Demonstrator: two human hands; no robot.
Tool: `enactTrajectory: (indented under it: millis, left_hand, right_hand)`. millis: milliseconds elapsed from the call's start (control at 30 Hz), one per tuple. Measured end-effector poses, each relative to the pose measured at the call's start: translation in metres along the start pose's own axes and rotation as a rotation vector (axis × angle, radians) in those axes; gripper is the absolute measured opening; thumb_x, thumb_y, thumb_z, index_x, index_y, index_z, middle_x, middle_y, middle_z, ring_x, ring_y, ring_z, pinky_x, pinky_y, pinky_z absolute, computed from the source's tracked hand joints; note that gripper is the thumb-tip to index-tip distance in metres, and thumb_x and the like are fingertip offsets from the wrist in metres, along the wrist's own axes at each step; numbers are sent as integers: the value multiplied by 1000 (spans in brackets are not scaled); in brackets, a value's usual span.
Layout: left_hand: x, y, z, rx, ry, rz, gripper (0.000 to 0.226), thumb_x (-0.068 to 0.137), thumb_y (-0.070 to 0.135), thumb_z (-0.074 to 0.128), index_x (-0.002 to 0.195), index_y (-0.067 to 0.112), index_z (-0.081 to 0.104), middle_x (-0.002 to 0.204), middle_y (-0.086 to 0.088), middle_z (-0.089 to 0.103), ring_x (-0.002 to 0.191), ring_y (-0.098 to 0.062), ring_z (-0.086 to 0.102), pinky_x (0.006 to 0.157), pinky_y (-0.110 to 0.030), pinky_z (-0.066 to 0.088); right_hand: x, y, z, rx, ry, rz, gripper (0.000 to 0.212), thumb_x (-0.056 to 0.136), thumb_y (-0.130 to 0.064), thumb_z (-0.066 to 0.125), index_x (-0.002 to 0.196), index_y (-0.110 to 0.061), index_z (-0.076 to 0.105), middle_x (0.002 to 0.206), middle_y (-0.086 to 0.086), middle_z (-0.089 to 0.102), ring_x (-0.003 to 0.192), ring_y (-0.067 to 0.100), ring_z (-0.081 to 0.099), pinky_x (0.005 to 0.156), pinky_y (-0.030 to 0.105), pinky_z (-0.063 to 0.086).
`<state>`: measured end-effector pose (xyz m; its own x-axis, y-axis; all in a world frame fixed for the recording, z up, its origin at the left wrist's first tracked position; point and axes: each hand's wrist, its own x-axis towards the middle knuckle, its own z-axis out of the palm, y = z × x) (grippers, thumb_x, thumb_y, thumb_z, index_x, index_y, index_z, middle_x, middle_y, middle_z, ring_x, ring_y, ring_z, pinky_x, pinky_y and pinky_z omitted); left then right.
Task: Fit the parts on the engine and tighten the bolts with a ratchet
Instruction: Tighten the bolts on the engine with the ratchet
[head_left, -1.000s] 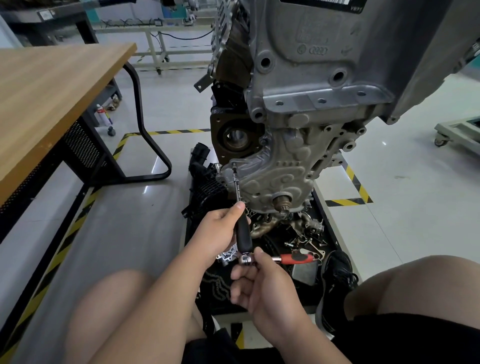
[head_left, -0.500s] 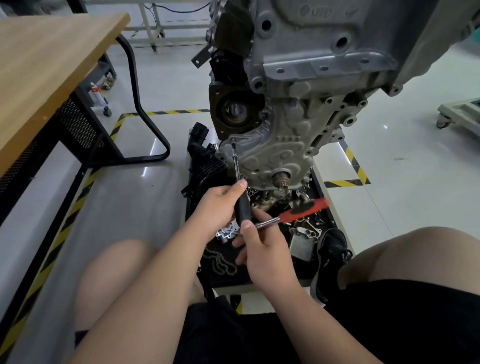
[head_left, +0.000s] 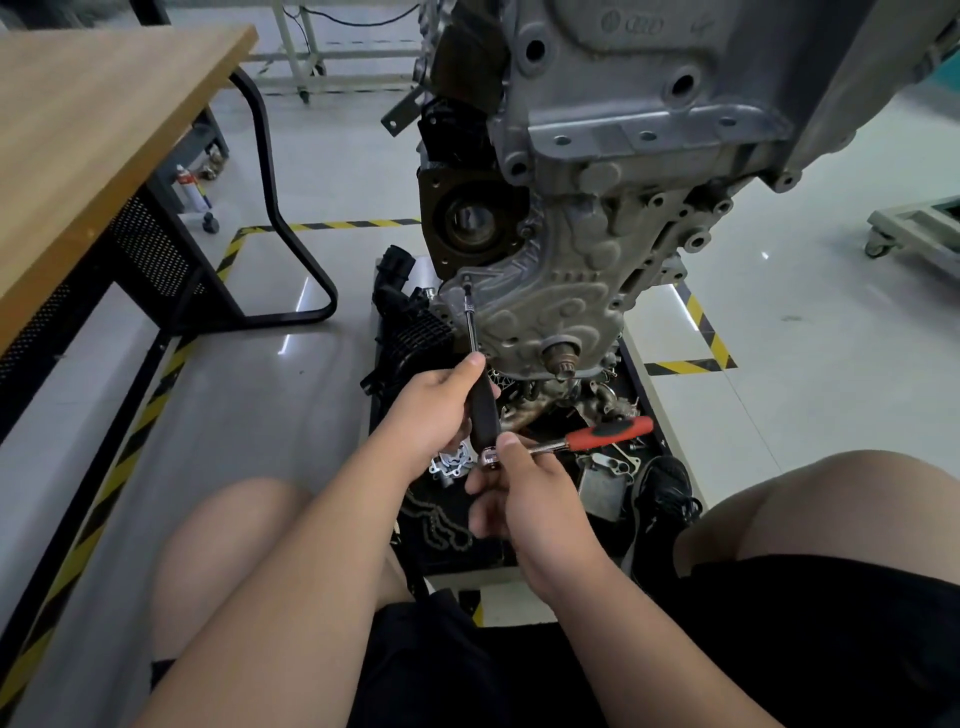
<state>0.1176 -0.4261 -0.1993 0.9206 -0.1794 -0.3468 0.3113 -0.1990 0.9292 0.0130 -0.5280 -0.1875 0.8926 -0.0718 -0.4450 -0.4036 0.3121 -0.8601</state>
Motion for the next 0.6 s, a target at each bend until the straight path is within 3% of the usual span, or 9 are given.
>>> enactTrajectory:
  millis: [100, 267, 433, 533, 600]
  left_hand:
    - [-1, 0, -4, -35, -62, 4, 48, 86, 62, 46, 74, 27, 77, 43, 9, 43, 36, -7, 36, 36, -14, 28]
    - [-3, -1, -6, -62, -105, 23, 45, 94, 54, 48, 75, 25, 77, 46, 4, 44, 36, -7, 34, 36, -15, 26]
    - [-2, -3, -3, -64, -63, 18, 44, 88, 58, 53, 70, 23, 74, 61, -7, 51, 37, -9, 35, 36, -15, 27]
    - [0, -5, 0, -76, -35, 4, 44, 88, 56, 56, 74, 15, 68, 56, -4, 45, 36, -9, 34, 36, -14, 26]
    - [1, -4, 1, -71, -15, 1, 49, 77, 62, 59, 77, 13, 66, 57, -4, 46, 35, -8, 35, 35, -15, 27]
  right_hand:
    - [-1, -5, 1, 275, -107, 137, 35, 105, -31, 35, 95, -7, 58, 63, 4, 59, 41, 16, 45, 45, 26, 40]
    - [-3, -6, 2, 478, -218, 227, 36, 104, -35, 35, 100, -10, 61, 64, 3, 56, 42, 13, 44, 45, 24, 42]
    - [-2, -2, 2, 346, -157, 134, 38, 105, -34, 35, 102, -8, 62, 66, 3, 59, 43, 14, 45, 46, 26, 41]
    - [-2, 0, 2, 111, -19, 4, 28, 104, -30, 38, 103, -8, 56, 65, 3, 61, 43, 15, 48, 46, 28, 41]
    - [-3, 1, 1, -72, 46, -100, 20, 102, -29, 42, 111, -16, 53, 63, -4, 62, 45, 13, 51, 47, 27, 44]
